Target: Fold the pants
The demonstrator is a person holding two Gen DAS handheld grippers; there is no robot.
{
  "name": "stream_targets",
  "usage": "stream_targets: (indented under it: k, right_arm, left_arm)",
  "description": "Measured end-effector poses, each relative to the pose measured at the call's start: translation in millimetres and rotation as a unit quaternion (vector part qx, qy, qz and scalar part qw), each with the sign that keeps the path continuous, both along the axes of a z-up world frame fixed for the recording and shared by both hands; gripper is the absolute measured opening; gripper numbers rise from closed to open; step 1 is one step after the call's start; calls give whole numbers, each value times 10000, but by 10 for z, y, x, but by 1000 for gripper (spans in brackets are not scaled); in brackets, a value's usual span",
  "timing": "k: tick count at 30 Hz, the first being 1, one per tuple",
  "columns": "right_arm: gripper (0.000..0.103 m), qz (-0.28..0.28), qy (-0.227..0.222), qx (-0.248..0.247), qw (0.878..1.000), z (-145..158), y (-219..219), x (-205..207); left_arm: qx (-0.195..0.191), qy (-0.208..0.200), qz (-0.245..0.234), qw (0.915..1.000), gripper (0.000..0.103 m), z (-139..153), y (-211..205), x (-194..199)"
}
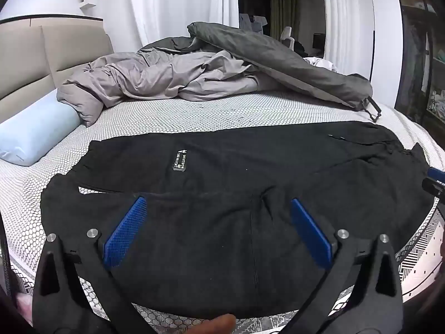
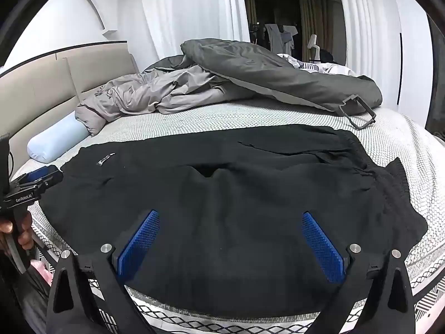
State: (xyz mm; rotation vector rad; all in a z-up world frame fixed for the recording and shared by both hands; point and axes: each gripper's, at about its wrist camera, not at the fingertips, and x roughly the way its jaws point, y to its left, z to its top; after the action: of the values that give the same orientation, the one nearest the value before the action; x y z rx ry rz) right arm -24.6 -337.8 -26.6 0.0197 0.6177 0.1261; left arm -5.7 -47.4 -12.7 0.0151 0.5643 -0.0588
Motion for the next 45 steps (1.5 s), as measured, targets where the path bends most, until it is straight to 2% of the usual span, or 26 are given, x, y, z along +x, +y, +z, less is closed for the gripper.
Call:
stream_targets:
  k: [7,13,23,28,32,33,37,40,42,45]
  right_arm:
    - [103,-31,-44,12,10000,39,-14,-25]
    - [103,-68,-26,25,10000,17,15,-5]
    - [103,-211,32,90,9997,-13,-29,35]
    - [103,-225,-217,89,9995,-4,-36,48]
    - [103,-248,-338,-130,9990,25,-12,56]
    - [103,-264,-239,-227,9991,29,-4,63]
    - [103,-322,-310,16,9990,73,-47,75]
    - [103,-320,-400,4,9987,92,-47,64]
    - [103,-287,-384,-184,9987,108,-28,53]
    - [103,-237,-265,-104,9993,107,-20,52]
  left_arm:
    - [172,42,-24,9998,102,-50,-57,24]
    - [142,54,-26,9999,102,-61,-59,26]
    - [-81,-13,91,9999,102,11,89,0]
    - [-141,-71,177,9997,102,29,141,6]
    - [-275,-53,236,9993,102,30,213,9]
    - [-324,-35,255,9991,102,24,237,11]
    - [-489,66,431,9979,102,-8,360,35]
    - [-585,67,539,9968,102,-14,443,34]
    - [-639,48,564,9964,102,-15,477,38]
    - [-657,-22,651,9957,102,2,522,36]
